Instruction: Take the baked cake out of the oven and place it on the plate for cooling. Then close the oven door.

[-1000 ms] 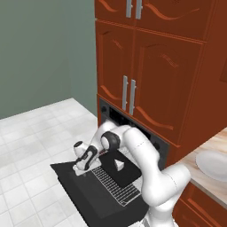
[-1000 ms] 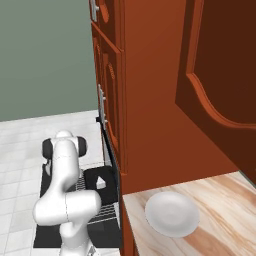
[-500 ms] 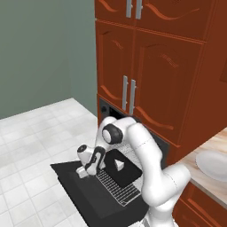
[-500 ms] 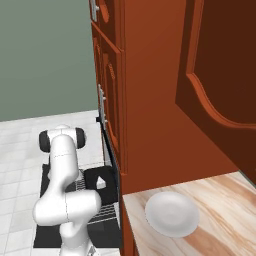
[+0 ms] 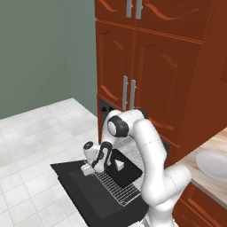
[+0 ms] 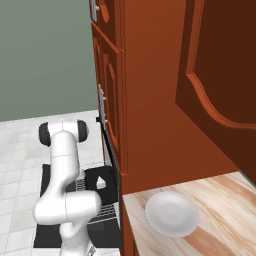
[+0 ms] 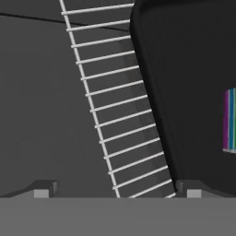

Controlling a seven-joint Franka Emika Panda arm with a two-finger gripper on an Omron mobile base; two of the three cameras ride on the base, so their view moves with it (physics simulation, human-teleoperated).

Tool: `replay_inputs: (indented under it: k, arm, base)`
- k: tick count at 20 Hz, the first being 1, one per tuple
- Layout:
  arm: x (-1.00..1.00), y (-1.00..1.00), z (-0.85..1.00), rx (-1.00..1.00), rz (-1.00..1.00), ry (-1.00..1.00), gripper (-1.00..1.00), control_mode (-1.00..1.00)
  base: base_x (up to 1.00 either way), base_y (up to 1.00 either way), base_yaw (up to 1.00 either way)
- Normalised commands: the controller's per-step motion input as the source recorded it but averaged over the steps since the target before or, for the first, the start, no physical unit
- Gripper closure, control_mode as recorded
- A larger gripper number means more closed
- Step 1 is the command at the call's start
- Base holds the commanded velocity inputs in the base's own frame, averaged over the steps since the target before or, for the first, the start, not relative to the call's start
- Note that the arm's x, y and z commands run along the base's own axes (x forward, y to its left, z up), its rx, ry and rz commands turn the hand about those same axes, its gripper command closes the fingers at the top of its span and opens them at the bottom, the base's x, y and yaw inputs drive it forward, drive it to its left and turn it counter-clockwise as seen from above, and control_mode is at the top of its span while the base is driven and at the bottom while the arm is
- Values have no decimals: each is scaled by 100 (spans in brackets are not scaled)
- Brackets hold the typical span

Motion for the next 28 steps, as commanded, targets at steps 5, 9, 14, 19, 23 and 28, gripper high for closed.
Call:
replay_inputs:
  k: [5, 9, 14, 19, 23, 28]
  arm:
    - [-13, -6, 30, 0, 0, 0, -100, -100]
    - [-15, -8, 20, 0, 0, -2, -100, -100]
    - [-2, -16, 14, -1, 0, 0, -100, -100]
    - [0, -23, 0, -13, 0, -2, -100, -100]
    - [0, -24, 0, -16, 0, -4, -100, -100]
    - [0, -16, 0, -9, 0, -3, -100, -100]
  base:
    - [0, 0, 0]
    - [0, 0, 0]
    - [0, 0, 0]
    - [0, 0, 0]
    - [0, 0, 0]
    - [0, 0, 0]
